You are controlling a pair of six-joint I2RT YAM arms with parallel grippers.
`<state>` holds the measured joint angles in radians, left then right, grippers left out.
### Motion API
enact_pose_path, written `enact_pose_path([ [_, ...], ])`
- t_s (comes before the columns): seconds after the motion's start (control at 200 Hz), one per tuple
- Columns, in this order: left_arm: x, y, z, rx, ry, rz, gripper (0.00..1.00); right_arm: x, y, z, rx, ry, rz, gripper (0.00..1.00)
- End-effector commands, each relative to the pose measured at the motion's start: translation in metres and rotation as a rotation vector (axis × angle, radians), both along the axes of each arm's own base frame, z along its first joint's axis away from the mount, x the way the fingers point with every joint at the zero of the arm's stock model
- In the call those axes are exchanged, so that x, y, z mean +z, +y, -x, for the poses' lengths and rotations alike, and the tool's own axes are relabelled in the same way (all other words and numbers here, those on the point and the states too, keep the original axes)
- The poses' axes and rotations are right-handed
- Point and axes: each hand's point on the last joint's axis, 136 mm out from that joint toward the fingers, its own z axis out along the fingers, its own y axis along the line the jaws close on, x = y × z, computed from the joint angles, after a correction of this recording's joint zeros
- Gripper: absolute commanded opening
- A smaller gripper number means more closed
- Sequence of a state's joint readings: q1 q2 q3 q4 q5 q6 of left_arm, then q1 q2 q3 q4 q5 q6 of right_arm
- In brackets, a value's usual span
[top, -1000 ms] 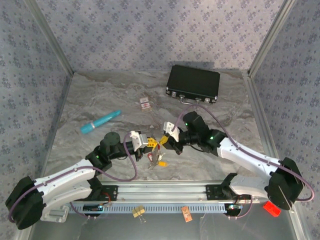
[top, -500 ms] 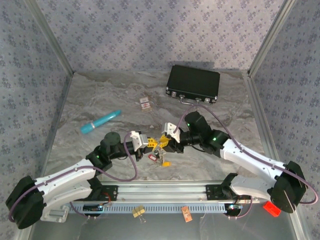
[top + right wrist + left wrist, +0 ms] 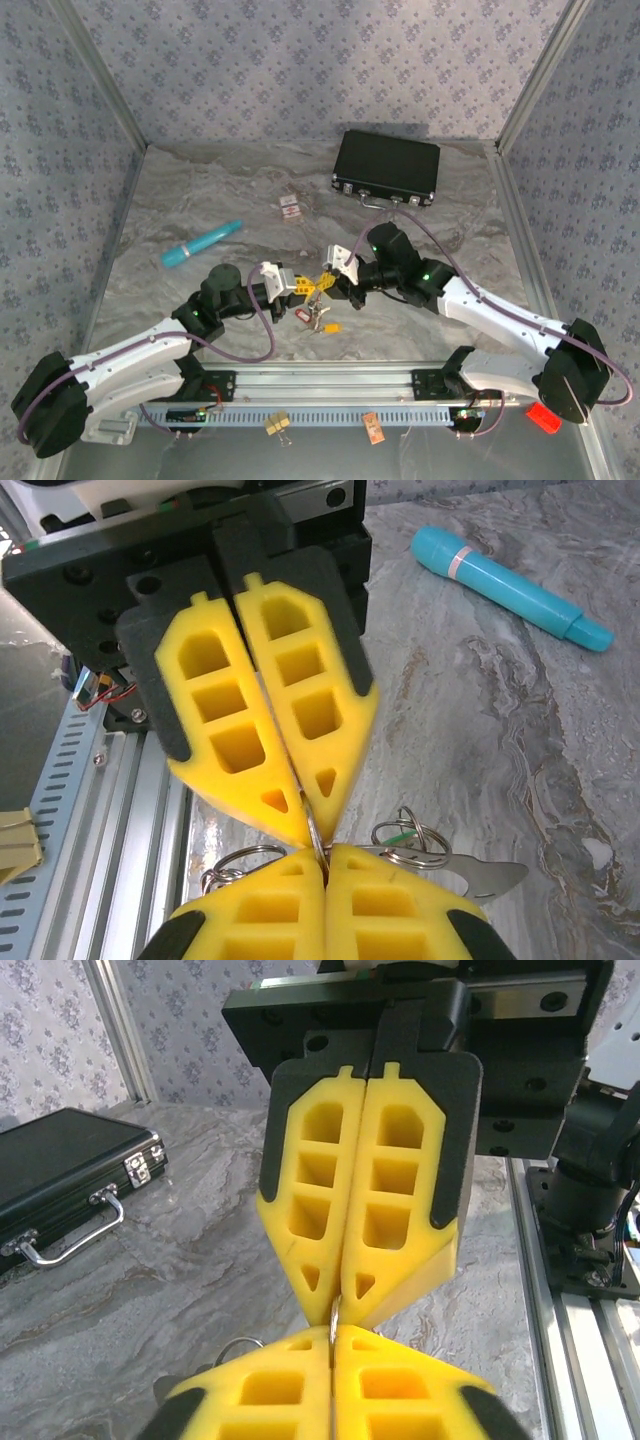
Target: Put the keys on the keyring
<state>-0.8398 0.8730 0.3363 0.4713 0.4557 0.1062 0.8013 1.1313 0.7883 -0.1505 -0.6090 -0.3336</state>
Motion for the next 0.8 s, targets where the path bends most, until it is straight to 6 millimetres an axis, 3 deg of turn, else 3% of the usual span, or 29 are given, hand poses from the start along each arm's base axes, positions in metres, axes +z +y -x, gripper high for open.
enact_pose_path([
  [0.0,0.014,0.000,0.000,0.003,-0.038,0.023,0.30,0.008,0.000,-0.001,0.008,-0.034,0.033,0.00],
  [0.09,0.011,0.003,-0.002,0.020,-0.050,-0.020,0.40,0.004,-0.005,-0.002,0.013,-0.052,0.103,0.00],
  [0.38,0.005,0.004,-0.004,0.020,-0.058,-0.112,0.42,0.005,-0.009,-0.001,0.062,-0.110,0.264,0.00],
  [0.535,0.007,0.003,-0.004,0.014,-0.063,-0.110,0.38,0.002,-0.008,0.001,0.085,-0.132,0.329,0.00],
  [0.8,0.010,-0.001,-0.002,-0.011,-0.062,-0.101,0.23,0.001,0.001,0.004,0.115,-0.160,0.368,0.00],
])
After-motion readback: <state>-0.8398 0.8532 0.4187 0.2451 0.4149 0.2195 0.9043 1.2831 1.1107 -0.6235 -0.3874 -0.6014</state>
